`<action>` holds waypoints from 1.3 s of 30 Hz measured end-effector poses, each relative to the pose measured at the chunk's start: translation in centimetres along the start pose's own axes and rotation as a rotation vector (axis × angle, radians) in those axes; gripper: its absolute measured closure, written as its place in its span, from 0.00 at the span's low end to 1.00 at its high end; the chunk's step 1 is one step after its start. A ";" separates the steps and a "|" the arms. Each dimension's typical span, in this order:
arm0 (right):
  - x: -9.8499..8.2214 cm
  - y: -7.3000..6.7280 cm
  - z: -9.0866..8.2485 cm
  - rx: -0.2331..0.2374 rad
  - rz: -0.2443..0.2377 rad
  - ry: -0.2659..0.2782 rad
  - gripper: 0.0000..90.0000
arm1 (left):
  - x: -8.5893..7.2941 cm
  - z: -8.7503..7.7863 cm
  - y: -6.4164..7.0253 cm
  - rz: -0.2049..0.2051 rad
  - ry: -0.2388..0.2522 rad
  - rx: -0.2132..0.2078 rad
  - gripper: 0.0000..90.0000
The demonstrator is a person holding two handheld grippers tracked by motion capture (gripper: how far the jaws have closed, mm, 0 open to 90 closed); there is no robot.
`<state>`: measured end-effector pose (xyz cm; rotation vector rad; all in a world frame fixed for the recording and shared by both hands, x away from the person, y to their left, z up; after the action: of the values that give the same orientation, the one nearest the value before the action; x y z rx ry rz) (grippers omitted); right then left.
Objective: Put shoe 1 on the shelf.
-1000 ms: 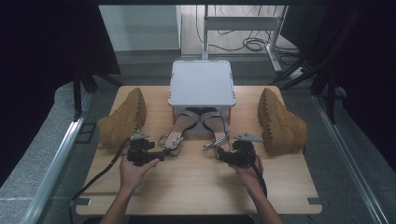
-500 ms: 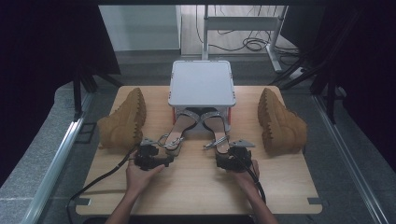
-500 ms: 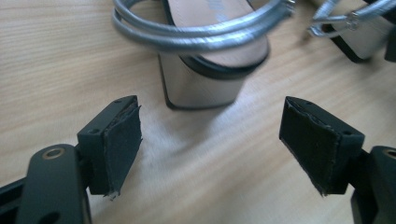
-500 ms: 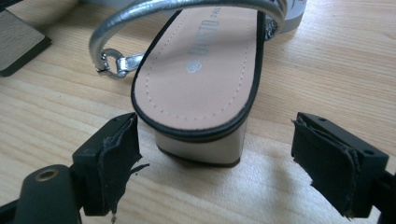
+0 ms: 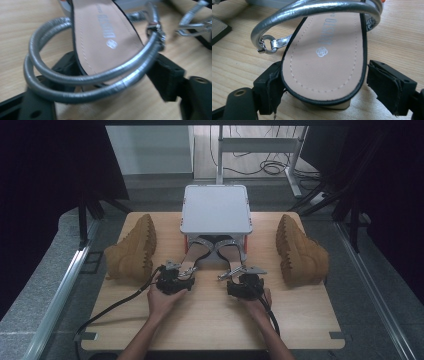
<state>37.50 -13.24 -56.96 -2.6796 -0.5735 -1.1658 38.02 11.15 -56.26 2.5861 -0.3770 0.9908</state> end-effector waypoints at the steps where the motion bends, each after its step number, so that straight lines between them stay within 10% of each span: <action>1: 0.0 0.0 0.0 0.000 0.000 0.000 0.20 | 0.0 0.0 0.0 0.000 0.000 0.000 0.40; 15: 0.2 -0.4 0.0 -0.027 0.015 0.015 0.39 | -0.1 0.0 1.1 -0.051 0.069 0.100 0.45; 39: 0.2 -0.5 0.0 -0.054 0.022 0.012 0.42 | 2.9 0.9 1.4 -0.103 0.197 0.209 0.47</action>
<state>37.43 -12.73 -56.78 -2.7152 -0.5162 -1.2072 40.14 9.15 -54.63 2.6254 -0.0920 1.2940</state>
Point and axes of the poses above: each handheld gripper's, and its own axes: z roughly forward along the jaws, x roughly out of its top, y roughly to its right, the point moved 5 cm from there along z, roughly forward along the jaws, and after that the axes turned 6 degrees about -z, right-handed, at the moved point
